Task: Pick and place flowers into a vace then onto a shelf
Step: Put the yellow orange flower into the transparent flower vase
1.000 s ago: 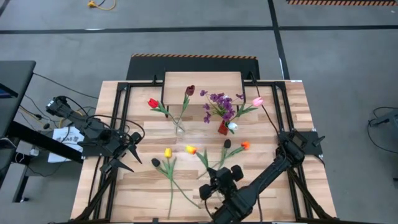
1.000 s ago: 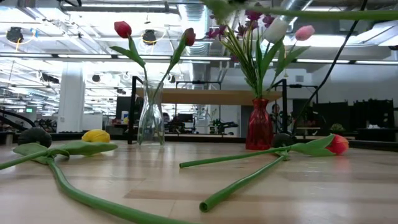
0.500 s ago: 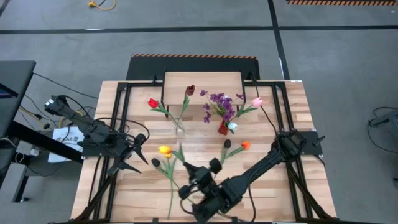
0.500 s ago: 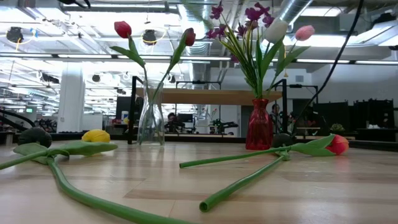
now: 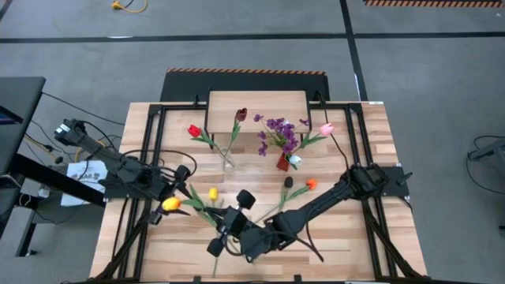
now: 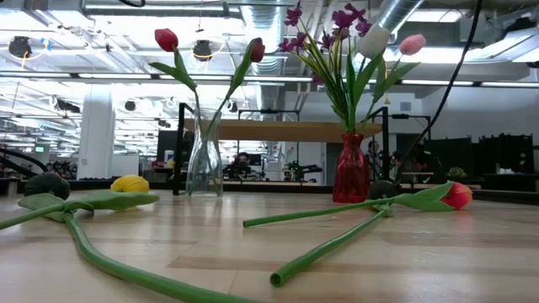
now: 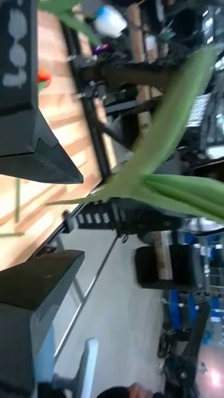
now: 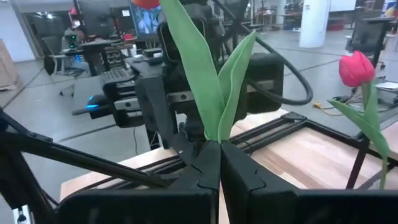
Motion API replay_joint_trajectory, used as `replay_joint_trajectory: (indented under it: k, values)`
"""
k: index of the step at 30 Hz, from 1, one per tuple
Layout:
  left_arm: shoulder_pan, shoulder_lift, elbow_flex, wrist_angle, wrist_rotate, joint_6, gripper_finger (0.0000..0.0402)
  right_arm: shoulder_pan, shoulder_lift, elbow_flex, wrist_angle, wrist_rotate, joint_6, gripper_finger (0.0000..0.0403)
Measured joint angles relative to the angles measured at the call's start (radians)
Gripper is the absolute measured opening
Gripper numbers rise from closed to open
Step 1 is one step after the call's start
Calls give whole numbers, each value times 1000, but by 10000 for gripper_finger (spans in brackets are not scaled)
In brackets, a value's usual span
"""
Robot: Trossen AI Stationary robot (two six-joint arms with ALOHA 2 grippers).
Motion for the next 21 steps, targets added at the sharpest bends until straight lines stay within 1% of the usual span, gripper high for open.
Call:
replay_joint_trajectory:
  k: [3, 6, 12, 21]
  values:
    - [0, -1, 0, 36, -13, 20, 176, -13, 0, 0, -5, -9, -1, 0]
    - [0, -1, 0, 55, -13, 43, 176, -20, 0, 0, -5, -51, -2, 0]
    - [0, 0, 0, 77, -17, 54, 175, -26, 0, 0, -5, -79, -2, 0]
    - [0, 0, 0, 87, -89, 83, 175, -26, 0, 0, -4, -89, -3, 0]
